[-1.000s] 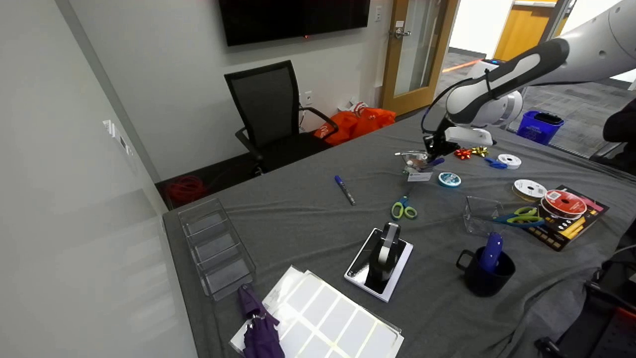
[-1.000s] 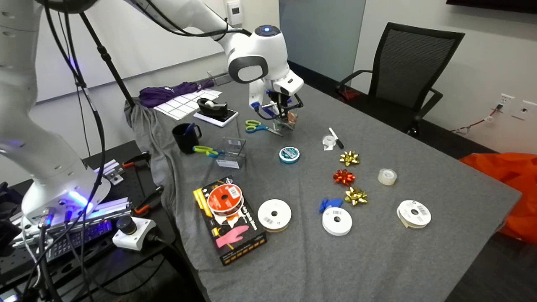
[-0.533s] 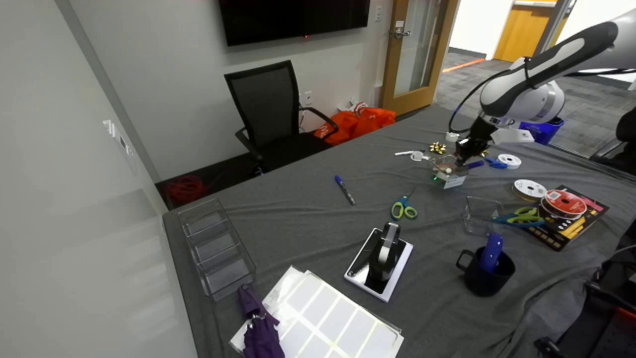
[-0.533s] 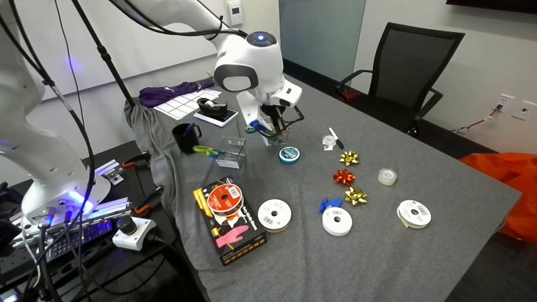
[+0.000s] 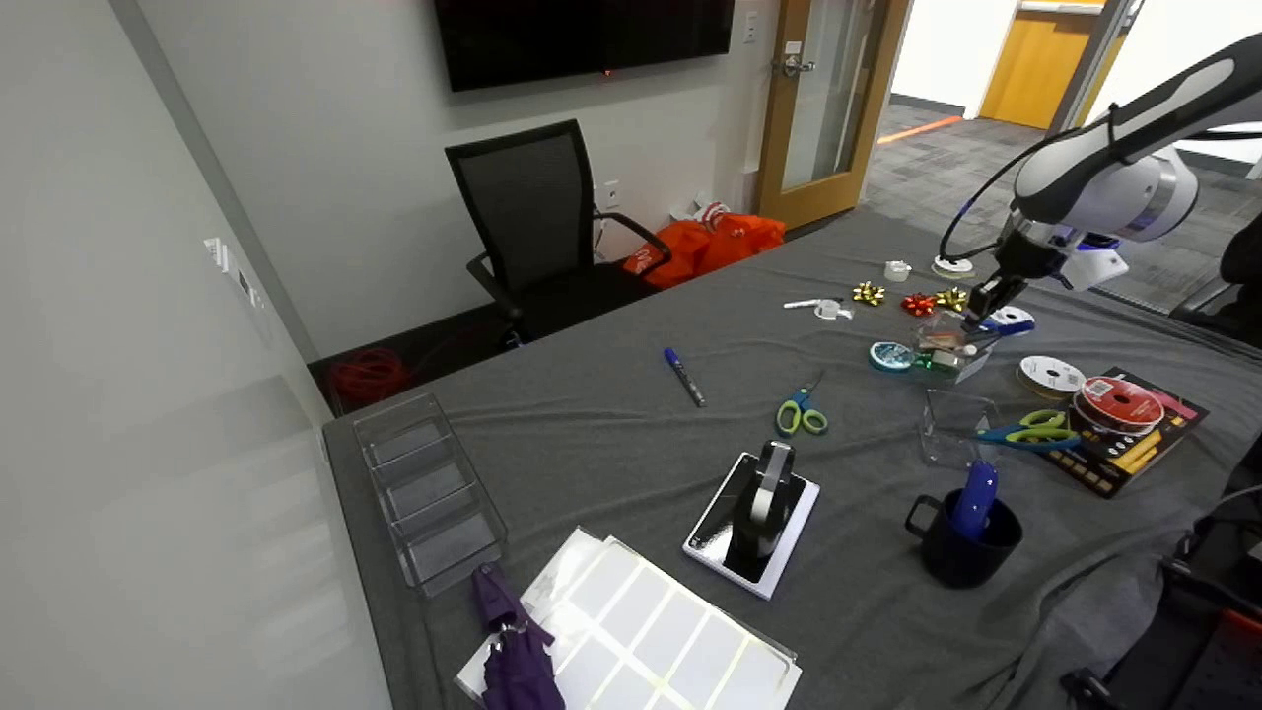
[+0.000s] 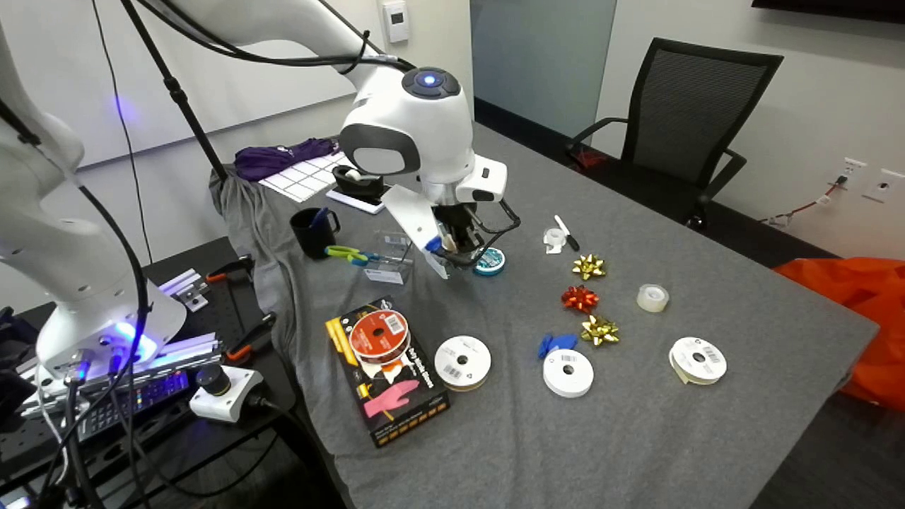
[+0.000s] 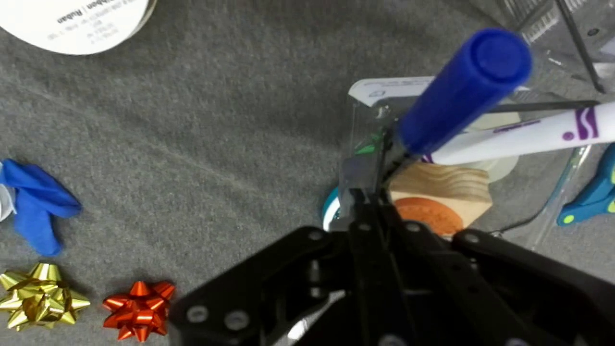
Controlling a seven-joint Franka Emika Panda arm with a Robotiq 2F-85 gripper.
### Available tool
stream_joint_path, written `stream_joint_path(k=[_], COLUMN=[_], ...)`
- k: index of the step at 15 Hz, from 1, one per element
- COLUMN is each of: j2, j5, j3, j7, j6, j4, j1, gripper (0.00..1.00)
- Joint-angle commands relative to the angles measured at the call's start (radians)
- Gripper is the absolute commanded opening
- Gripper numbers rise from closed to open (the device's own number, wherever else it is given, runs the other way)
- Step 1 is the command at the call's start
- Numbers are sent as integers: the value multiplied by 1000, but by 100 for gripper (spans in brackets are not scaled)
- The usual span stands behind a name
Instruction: Move the clear container with the marker to the right
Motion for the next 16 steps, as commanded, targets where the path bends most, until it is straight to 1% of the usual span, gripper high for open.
stream_joint_path(k=[1,7,12,13,14,16], j2=[-13,12,24,27,30,35], j5=[22,22,17,17,16,13], j3=[-11,-38,-49,-48,-45,-41], j7=[-114,-193,-218,-223,-226,-224], j6=[22,58,102,115,124,146], j4=[-32,-39,-41,-41,-41,-41], j1=[-19,-33,-43,-46,-50,-54], gripper=[1,1,1,29,30,43])
